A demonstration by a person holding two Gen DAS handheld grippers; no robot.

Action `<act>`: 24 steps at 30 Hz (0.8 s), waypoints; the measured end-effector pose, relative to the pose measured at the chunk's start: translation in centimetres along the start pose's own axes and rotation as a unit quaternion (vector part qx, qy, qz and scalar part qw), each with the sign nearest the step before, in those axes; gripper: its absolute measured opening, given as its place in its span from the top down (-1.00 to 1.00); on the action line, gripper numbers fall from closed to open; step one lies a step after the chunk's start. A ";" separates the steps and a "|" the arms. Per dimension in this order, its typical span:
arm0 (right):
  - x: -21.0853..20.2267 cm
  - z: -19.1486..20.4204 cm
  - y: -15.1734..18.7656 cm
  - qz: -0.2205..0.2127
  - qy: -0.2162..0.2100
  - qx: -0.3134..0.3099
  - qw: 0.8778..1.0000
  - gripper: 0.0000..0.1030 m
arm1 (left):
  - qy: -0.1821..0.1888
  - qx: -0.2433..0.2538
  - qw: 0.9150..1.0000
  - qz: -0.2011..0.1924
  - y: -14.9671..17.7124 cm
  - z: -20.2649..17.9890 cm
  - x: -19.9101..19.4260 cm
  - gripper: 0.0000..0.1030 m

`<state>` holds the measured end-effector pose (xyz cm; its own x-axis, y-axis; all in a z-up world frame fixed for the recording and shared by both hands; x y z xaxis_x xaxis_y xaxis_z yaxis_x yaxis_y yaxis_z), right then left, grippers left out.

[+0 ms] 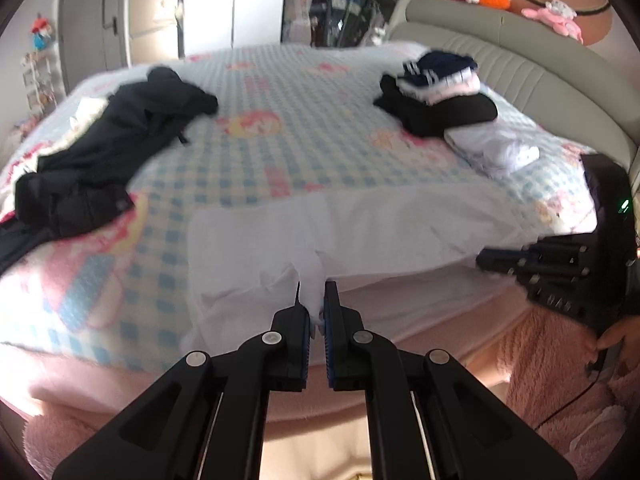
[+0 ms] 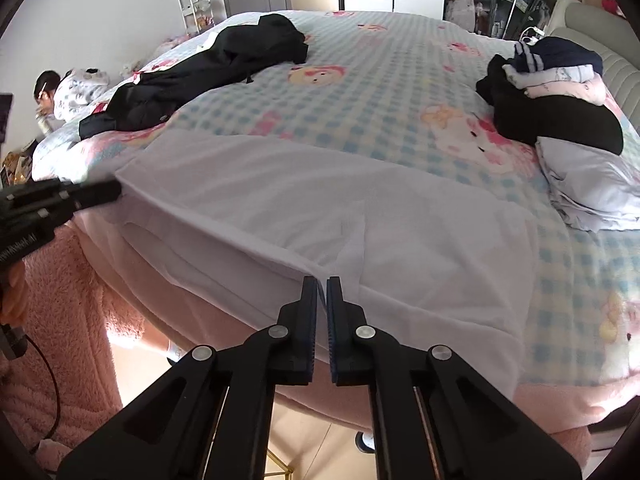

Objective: Fold clothes

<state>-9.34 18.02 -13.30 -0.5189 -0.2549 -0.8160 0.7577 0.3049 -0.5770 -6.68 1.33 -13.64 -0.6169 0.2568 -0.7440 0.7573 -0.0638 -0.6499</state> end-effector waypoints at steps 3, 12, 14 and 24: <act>-0.4 -0.4 0.8 0.005 -0.008 0.017 1.000 0.94 | 0.020 -0.016 1.000 0.015 1.0 -0.1 0.8 0.88; -0.3 -2.5 2.9 0.031 0.025 0.061 0.997 0.94 | -0.029 -0.032 0.998 0.052 2.8 1.9 0.8 0.79; -0.5 -3.7 3.3 0.041 0.030 0.079 0.996 0.93 | -0.001 -0.052 0.997 0.050 2.9 2.5 0.2 0.62; -1.0 -6.7 3.7 0.040 0.053 0.131 0.989 0.50 | 0.050 -0.156 0.986 -0.031 0.5 6.6 -2.0 0.40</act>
<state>-8.70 25.52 -14.83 -0.4822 -0.1374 -0.8652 0.8667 0.0690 -0.4940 -6.47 -5.61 -13.46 -0.6518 0.3457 -0.6750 0.7574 0.2501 -0.6032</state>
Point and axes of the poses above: each gripper's, at about its wrist camera, not at the fingertips, and x roughly the way its jaws point, z to its left, y to its underside, the point moved 5 cm from there along x, roughly the way its jaws point, and after that the axes turned 2 degrees about -x, right-handed, at the moved point
